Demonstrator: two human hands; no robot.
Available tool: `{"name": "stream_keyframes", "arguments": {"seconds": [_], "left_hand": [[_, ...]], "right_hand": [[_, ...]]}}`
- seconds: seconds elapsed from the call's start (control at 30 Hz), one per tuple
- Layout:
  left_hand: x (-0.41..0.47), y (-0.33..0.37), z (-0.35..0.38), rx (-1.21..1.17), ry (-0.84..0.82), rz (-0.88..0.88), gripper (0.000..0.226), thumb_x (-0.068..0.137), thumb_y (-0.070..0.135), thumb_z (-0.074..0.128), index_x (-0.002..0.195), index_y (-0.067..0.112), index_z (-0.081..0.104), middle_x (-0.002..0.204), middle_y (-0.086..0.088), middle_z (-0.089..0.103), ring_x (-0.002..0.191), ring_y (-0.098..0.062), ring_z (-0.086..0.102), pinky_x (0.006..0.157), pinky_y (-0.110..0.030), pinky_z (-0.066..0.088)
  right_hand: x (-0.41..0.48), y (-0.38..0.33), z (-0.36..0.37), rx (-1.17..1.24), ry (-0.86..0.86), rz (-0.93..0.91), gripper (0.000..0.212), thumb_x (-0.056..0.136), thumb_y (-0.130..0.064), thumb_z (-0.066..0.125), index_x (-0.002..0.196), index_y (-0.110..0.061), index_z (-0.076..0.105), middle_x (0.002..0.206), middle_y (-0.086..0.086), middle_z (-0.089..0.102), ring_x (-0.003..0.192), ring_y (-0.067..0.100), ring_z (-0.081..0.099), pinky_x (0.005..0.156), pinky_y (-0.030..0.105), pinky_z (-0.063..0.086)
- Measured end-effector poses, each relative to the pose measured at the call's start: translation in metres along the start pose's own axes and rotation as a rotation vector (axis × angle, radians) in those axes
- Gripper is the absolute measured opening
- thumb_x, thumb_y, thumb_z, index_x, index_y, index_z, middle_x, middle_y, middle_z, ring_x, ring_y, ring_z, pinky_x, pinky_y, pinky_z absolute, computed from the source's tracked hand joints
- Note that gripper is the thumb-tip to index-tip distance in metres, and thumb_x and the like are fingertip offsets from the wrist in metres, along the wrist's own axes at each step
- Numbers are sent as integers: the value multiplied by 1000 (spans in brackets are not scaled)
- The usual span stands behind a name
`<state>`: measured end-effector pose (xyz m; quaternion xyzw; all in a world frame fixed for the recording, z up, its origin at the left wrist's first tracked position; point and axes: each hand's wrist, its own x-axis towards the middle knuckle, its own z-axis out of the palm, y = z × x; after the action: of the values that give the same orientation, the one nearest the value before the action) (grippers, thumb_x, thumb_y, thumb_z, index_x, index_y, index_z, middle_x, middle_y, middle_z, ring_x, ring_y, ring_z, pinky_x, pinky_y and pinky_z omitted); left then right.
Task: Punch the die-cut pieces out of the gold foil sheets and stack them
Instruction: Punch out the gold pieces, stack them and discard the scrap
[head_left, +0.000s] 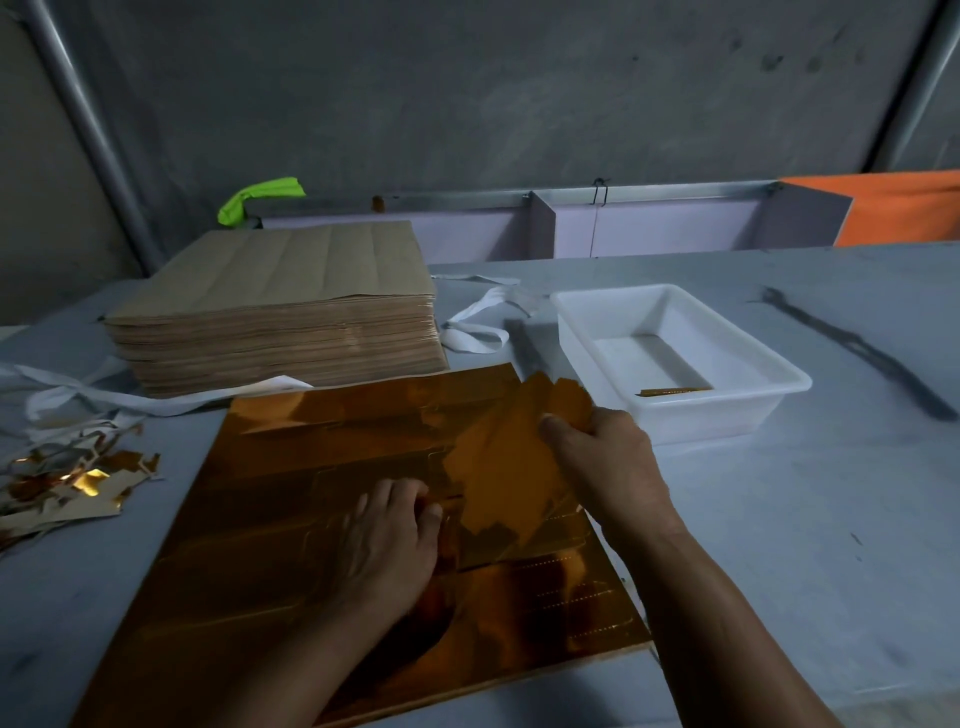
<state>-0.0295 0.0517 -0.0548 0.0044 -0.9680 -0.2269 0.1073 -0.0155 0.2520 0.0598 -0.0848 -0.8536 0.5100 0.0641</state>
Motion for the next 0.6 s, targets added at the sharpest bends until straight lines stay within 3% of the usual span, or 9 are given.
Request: {"name": "stream_keyframes", "arguments": {"seconds": [0.23,0.33,0.43,0.5,0.6], "left_hand": [[3,7,-11,-82,-42,-17,29,101,42,41,127,32,50,126,9,45,113,-7,42,91,-27,41],[0,17,-22,-350,-35,-11,20,102,37,43,116,36,57,117,10,50,105,-6,49,77,-22,41],[-2,32,-36,-690,-109,0,18,103,30,44,102,40,60,108,14,59,101,-4,57,80,-26,46],[-2,41,-44,-875,-199,-20,20,92,36,46,101,31,63,94,12,69,91,-4,63,76,-21,48],[0,47,-47,-907,-217,22,35,72,29,42,94,13,64,73,6,68,73,-5,61,64,-13,44]], "right_hand": [[8,12,3,140,54,40,32,98,-44,55,77,-19,58,81,2,68,75,22,67,73,41,59],[10,15,5,154,63,34,31,97,-46,55,78,-22,57,81,-2,66,75,21,67,70,38,58],[11,15,5,175,74,28,30,97,-47,55,77,-24,56,81,-4,66,76,20,67,70,37,57],[11,16,6,197,85,32,31,97,-48,54,76,-25,54,80,-6,64,77,21,67,71,38,57],[12,16,5,219,86,52,28,97,-48,54,77,-28,53,83,-9,62,81,21,67,76,40,56]]}}
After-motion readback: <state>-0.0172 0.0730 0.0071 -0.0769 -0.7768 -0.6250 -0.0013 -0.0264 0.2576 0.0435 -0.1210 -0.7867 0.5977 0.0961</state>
